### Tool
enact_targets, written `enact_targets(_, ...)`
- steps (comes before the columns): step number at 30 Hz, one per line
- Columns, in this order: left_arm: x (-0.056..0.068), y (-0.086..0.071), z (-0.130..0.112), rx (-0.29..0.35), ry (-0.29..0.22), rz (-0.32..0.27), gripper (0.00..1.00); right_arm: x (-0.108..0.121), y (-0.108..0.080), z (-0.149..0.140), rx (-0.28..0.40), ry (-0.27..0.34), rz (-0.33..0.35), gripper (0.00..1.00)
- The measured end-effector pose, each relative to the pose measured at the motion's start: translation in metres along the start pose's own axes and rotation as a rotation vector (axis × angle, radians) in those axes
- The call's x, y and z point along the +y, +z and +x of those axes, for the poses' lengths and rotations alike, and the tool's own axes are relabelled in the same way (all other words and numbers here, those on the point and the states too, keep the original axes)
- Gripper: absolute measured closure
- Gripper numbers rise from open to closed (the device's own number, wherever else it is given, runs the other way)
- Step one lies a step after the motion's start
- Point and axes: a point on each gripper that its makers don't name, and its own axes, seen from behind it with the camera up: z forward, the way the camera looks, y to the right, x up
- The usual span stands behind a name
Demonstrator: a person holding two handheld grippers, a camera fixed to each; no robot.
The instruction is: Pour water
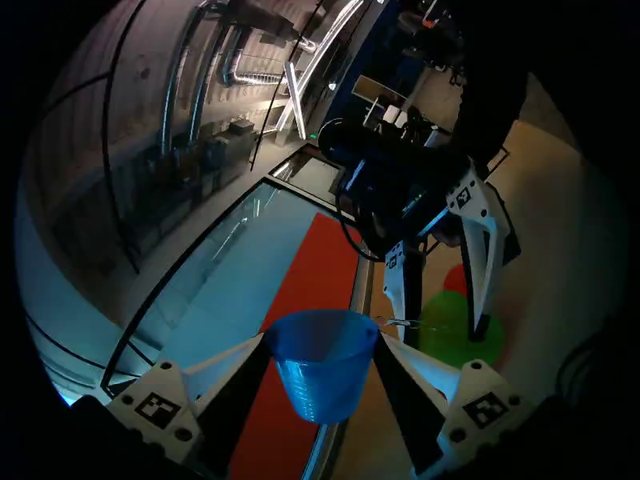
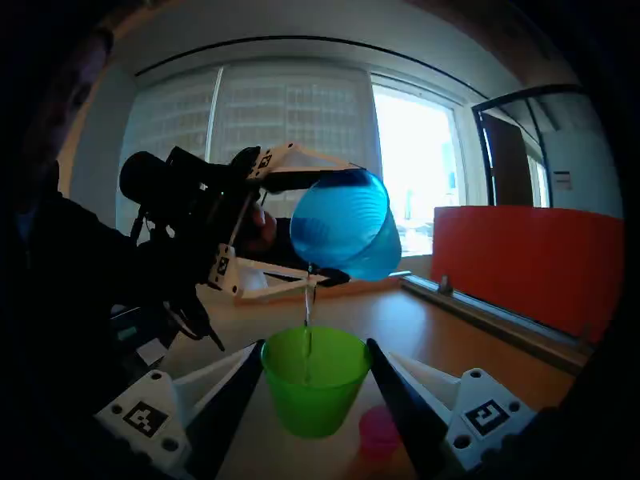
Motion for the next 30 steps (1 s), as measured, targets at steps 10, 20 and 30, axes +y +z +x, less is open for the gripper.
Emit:
enact_targets(10, 0.0001, 0.0017, 0.0038, 0.003, 0.019, 0.003, 0.14, 0.0018, -0.0009, 0.0015, 0.002, -0.008, -0.004, 0.05)
enact_targets(20, -0.0002, 0.0049, 0.0064, 0.003, 0.031, 0.0, 0.13, 0.004, -0.0038, 0.0025, 0.005, -0.013, -0.009, 0.05)
enact_targets(30, -0.0001, 0.0081, 0.0096, 0.004, 0.045, -0.001, 0.13, 0.0061, -0.008, 0.0027, 0.009, -0.018, -0.017, 0.05)
